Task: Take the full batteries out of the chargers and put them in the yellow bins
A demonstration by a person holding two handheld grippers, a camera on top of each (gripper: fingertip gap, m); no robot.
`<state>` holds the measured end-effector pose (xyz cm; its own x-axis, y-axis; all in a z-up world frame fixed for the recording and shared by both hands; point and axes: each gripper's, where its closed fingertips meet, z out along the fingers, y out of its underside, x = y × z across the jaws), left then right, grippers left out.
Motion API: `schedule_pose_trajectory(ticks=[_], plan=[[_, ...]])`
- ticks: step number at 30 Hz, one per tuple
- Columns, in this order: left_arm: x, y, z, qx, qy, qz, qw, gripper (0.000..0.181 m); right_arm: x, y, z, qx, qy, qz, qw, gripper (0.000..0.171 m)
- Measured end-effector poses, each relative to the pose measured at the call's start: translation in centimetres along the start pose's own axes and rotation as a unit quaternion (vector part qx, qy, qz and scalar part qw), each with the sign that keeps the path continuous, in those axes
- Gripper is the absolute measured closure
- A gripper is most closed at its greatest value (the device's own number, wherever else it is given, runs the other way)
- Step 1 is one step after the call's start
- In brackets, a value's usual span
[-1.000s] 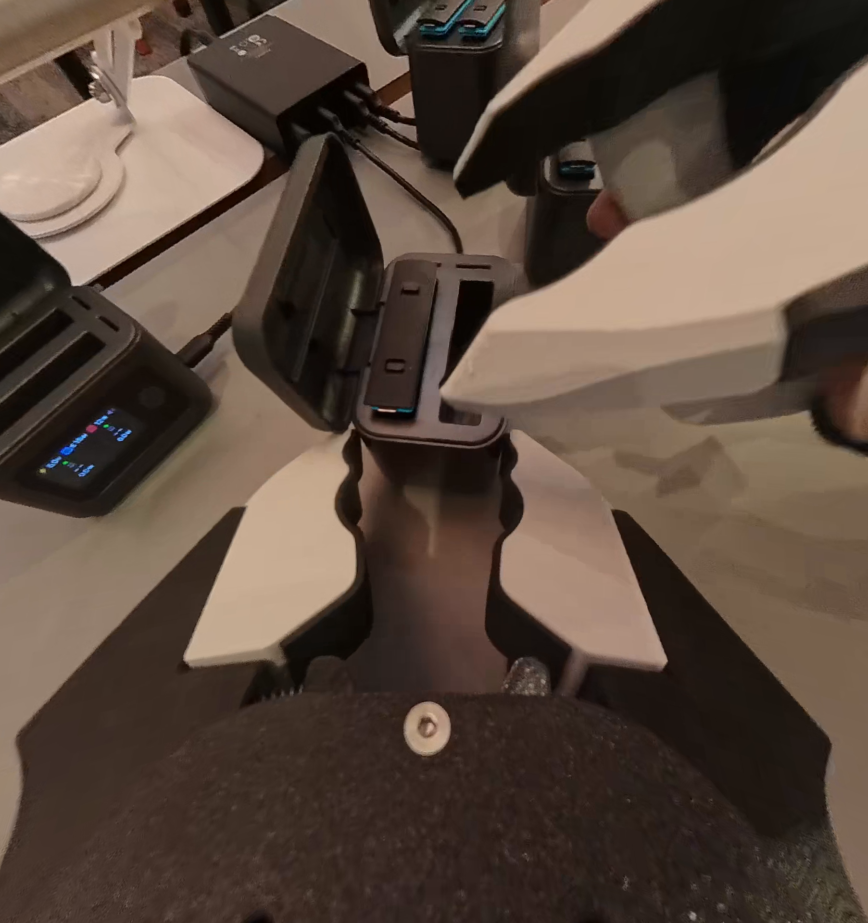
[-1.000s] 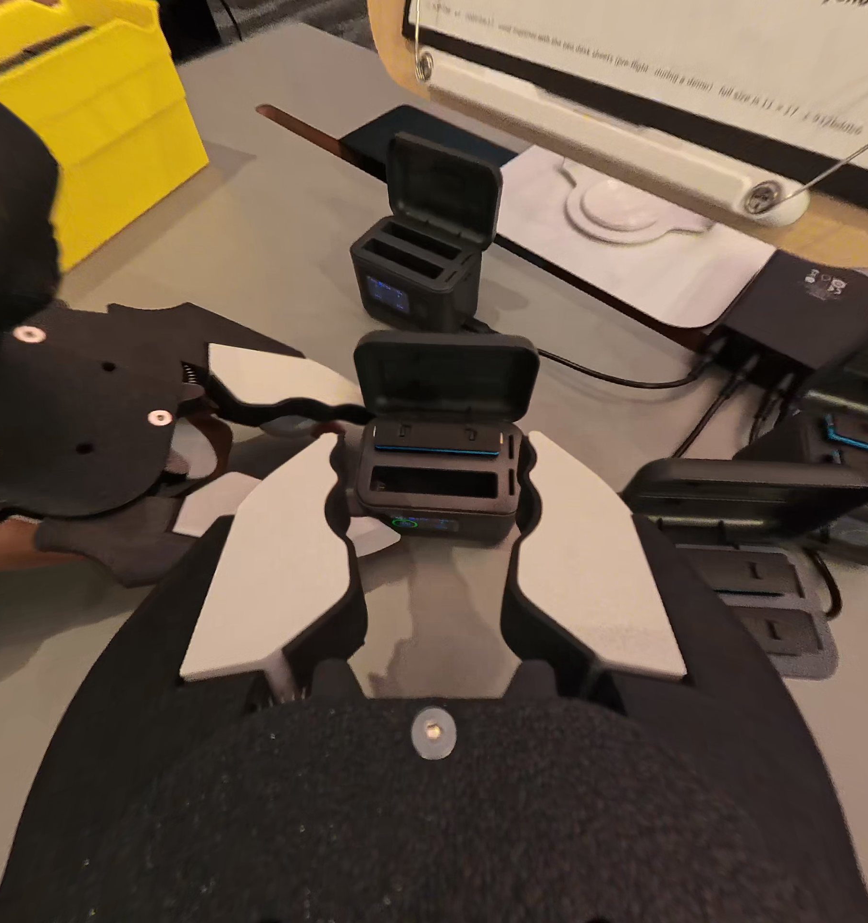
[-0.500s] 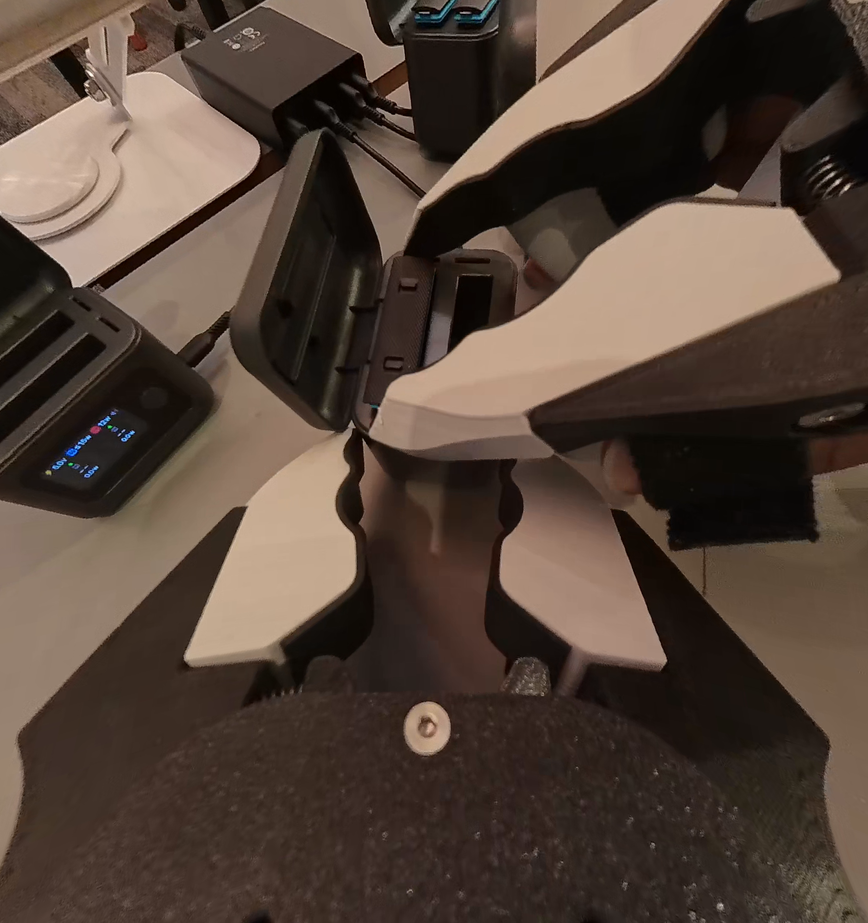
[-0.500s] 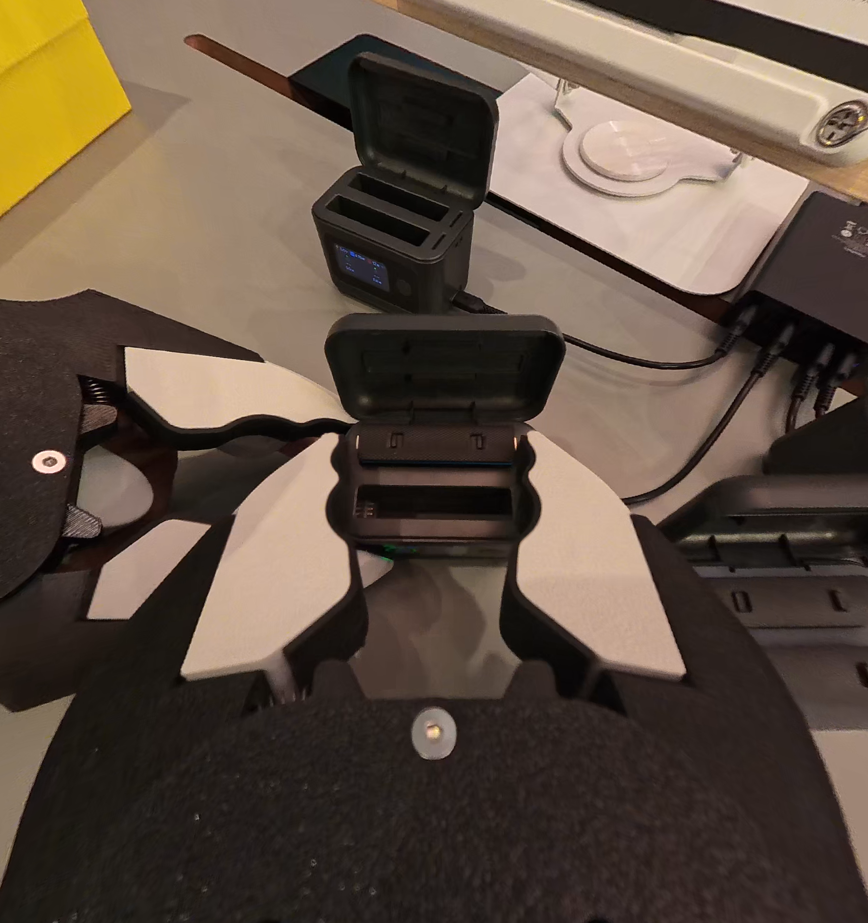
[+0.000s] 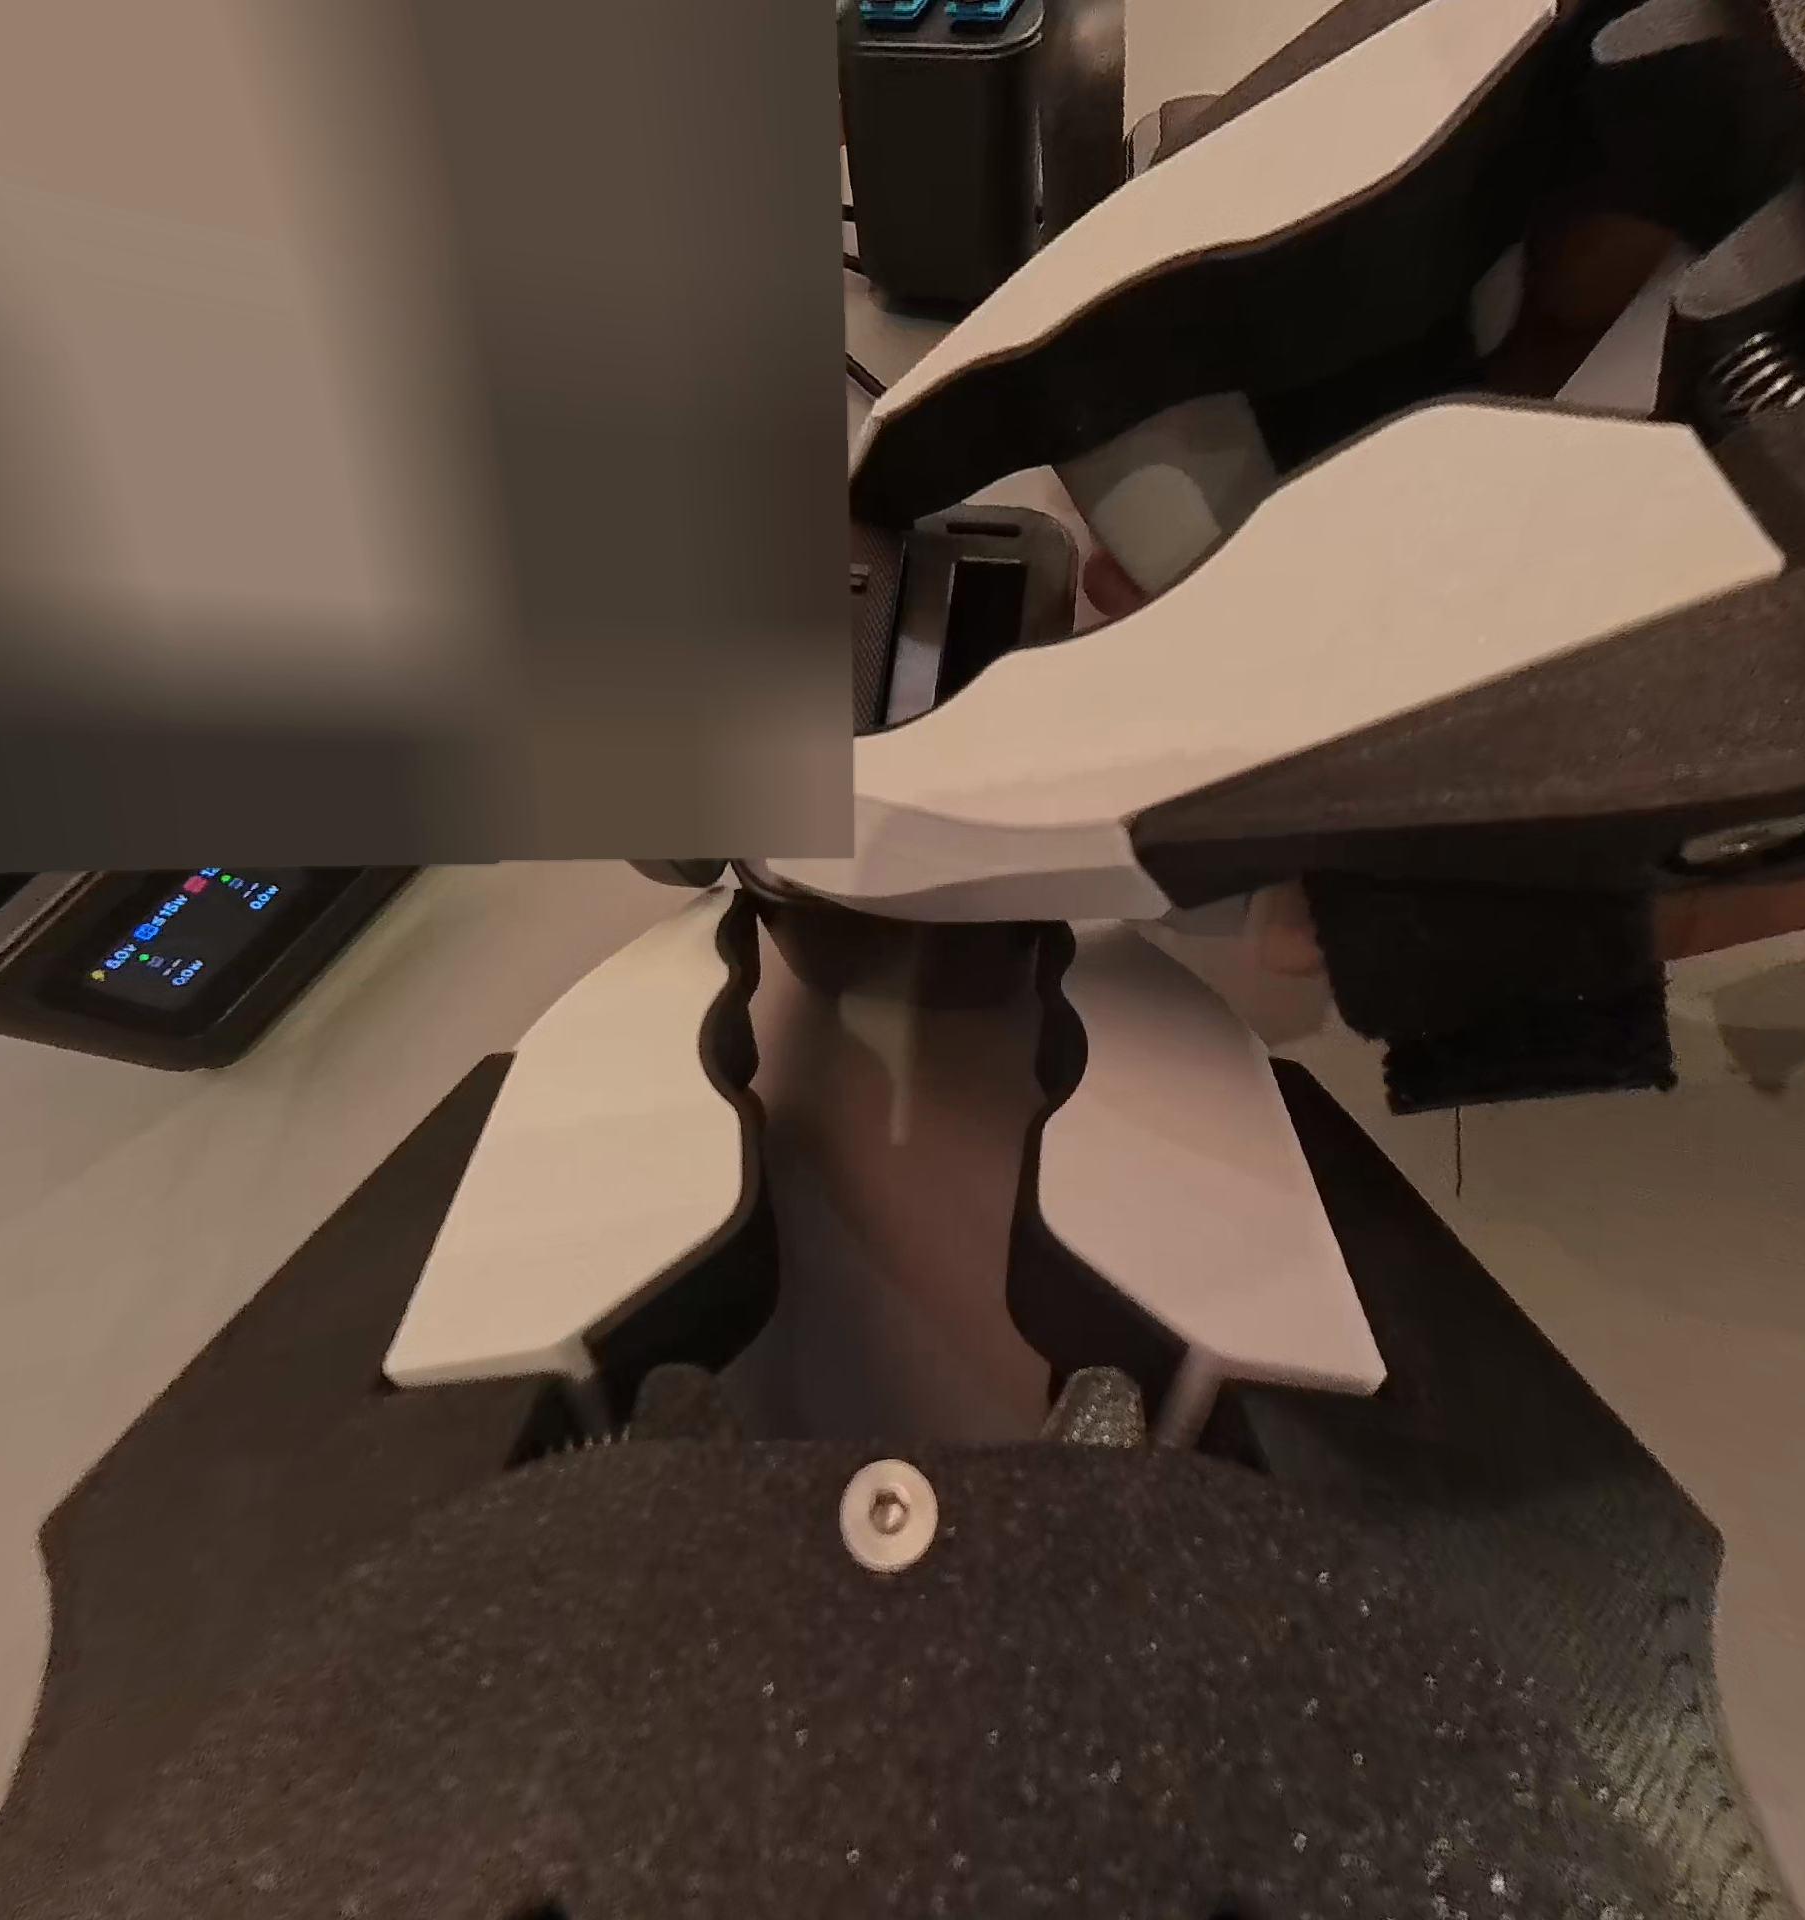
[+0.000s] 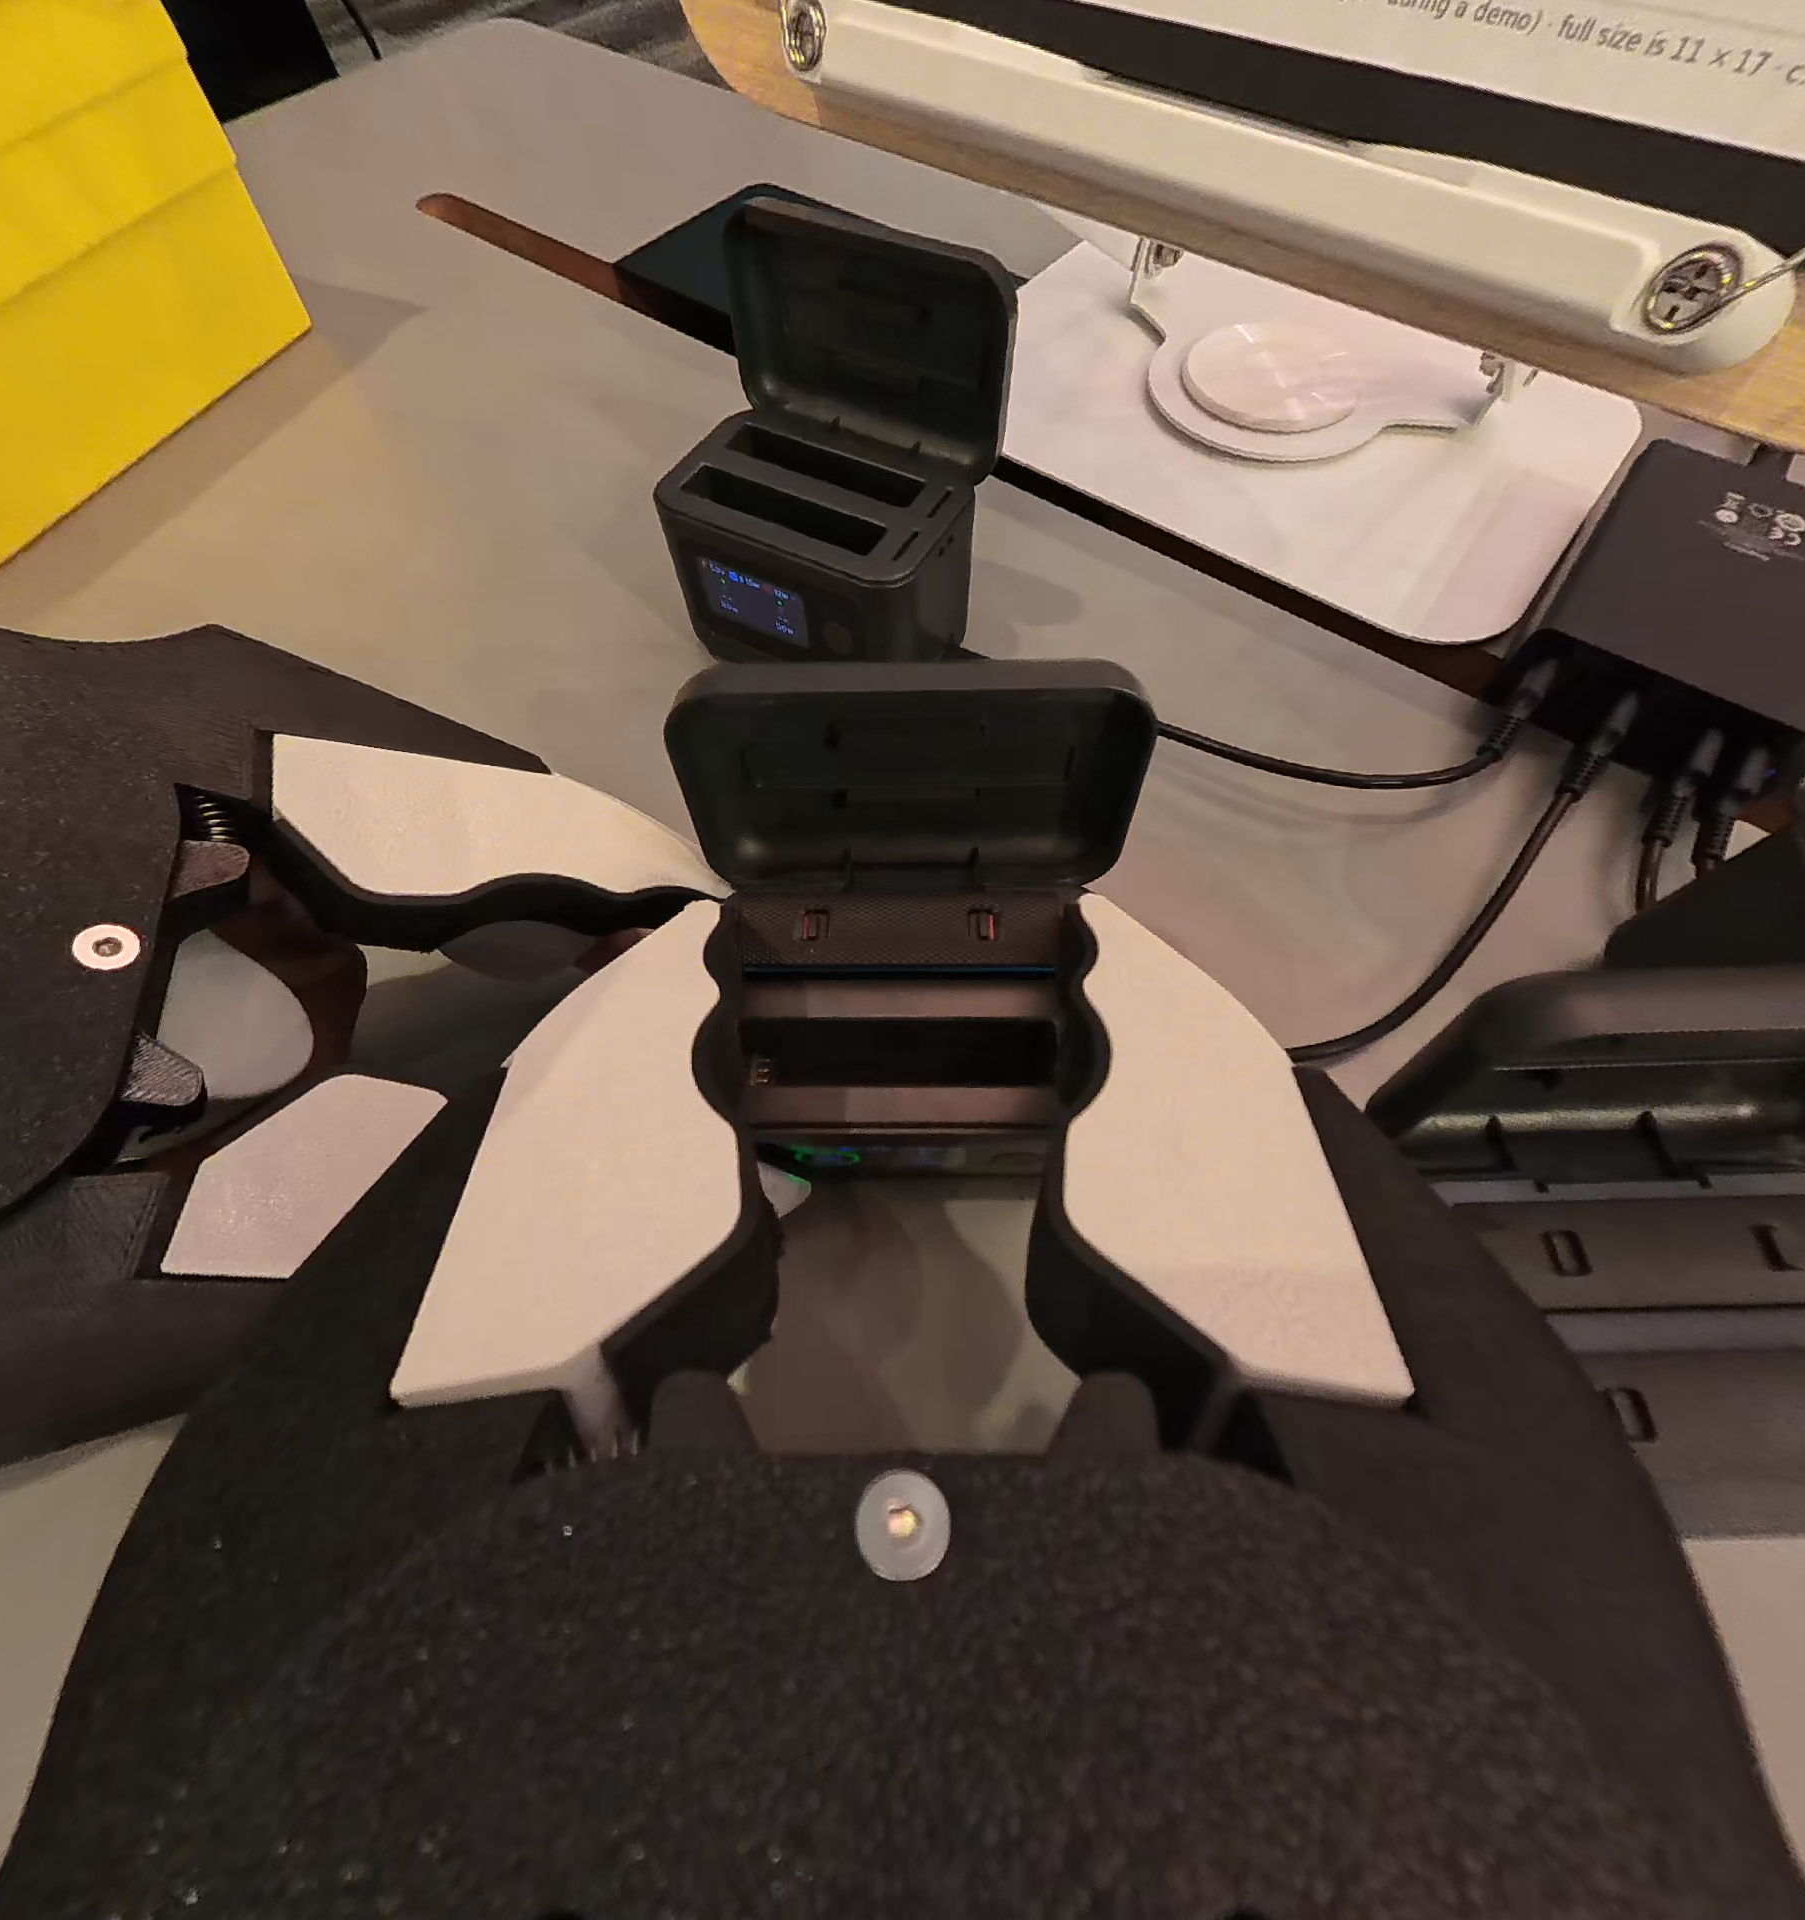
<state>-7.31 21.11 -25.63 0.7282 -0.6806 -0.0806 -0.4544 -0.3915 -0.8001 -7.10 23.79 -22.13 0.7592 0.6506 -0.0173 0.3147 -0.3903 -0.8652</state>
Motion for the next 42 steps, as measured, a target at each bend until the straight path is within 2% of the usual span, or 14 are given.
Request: schedule_pose_trajectory(ticks=[25, 29, 34, 42], plan=[[0.1, 0.4, 0.3, -0.015, 0.025, -0.011, 1.0, 0.13, 0.3, -0.5, -0.3, 0.02, 0.004, 0.009, 1.0, 0.114], [0.0, 0.5, 0.2, -0.016, 0.025, -0.01, 1.0, 0.13, 0.4, -4.2, -2.4, 0.078, -0.006, 0.018, 0.997, 0.113], [-0.6, 0.6, 0.0, -0.009, 0.023, -0.017, 1.0, 0.131, -0.1, -5.7, -4.2, 0.106, -0.023, 0.025, 0.994, 0.113], [-4.8, 1.1, -1.8, -0.003, -0.056, -0.037, 0.998, 0.136, 1.6, -8.7, -8.2, 0.153, -0.029, 0.054, 0.986, 0.113]])
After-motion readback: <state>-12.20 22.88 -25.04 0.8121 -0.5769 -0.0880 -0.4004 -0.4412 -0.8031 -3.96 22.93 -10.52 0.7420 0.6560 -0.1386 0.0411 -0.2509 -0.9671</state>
